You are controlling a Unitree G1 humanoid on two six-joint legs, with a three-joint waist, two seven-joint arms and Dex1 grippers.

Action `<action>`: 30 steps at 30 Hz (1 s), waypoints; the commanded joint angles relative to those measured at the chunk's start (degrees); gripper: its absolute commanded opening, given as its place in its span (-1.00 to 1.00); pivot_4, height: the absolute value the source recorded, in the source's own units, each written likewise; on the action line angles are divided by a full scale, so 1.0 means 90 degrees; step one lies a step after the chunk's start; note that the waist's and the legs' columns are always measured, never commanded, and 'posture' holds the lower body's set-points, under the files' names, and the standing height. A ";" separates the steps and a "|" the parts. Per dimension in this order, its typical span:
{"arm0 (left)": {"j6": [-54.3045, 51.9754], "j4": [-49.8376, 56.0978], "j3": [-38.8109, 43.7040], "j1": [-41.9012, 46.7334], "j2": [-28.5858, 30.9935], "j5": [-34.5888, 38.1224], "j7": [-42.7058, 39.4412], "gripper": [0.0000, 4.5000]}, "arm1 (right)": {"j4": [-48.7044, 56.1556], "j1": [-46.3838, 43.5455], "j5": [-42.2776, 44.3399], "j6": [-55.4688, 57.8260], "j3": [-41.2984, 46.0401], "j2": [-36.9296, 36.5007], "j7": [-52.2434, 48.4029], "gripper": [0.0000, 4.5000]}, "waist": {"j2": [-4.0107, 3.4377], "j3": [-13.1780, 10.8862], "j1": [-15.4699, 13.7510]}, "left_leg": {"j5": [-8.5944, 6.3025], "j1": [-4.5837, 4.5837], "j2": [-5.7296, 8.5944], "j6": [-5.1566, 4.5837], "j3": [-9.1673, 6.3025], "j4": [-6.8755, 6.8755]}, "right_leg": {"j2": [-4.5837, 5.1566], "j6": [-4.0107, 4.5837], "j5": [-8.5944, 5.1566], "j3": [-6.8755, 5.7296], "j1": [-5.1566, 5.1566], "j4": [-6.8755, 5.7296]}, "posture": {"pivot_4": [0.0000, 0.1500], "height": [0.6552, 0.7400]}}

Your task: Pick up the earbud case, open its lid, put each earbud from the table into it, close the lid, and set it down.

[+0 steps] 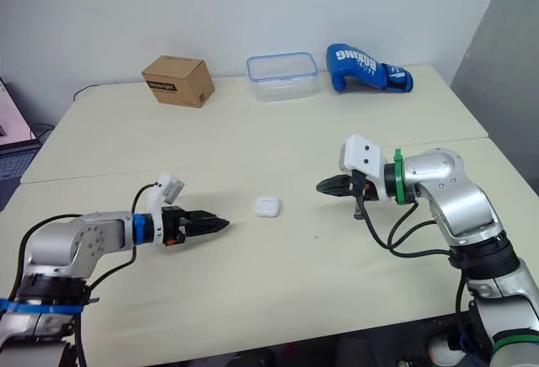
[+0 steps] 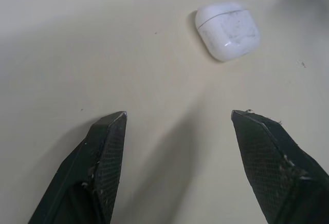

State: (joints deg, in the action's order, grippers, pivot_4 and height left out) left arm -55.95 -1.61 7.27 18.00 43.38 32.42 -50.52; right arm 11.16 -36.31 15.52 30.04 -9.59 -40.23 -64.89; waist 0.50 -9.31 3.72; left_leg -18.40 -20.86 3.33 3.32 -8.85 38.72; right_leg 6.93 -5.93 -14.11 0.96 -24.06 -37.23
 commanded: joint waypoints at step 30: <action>0.2372 0.3832 0.1771 -0.4799 -0.1764 0.0001 0.1893 0.51 | 0.2581 0.3583 0.1319 0.0985 0.1685 -0.0195 0.1866 -1.00 | 0.0007 -0.0001 -0.0397 | -0.0018 0.0014 0.0002 -0.0032 0.0019 0.0002 | 0.0002 0.0006 0.0003 -0.0020 0.0055 0.0031 | 1.00 0.78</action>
State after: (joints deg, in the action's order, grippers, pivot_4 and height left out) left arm -35.97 30.79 22.61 -24.84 27.68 31.60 -33.22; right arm 33.19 -4.33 26.19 40.24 3.74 -41.43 -47.63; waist 0.56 -9.33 0.15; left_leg -18.57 -20.74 3.35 3.03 -8.69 38.74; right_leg 6.95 -5.88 -14.09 0.76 -23.54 -36.94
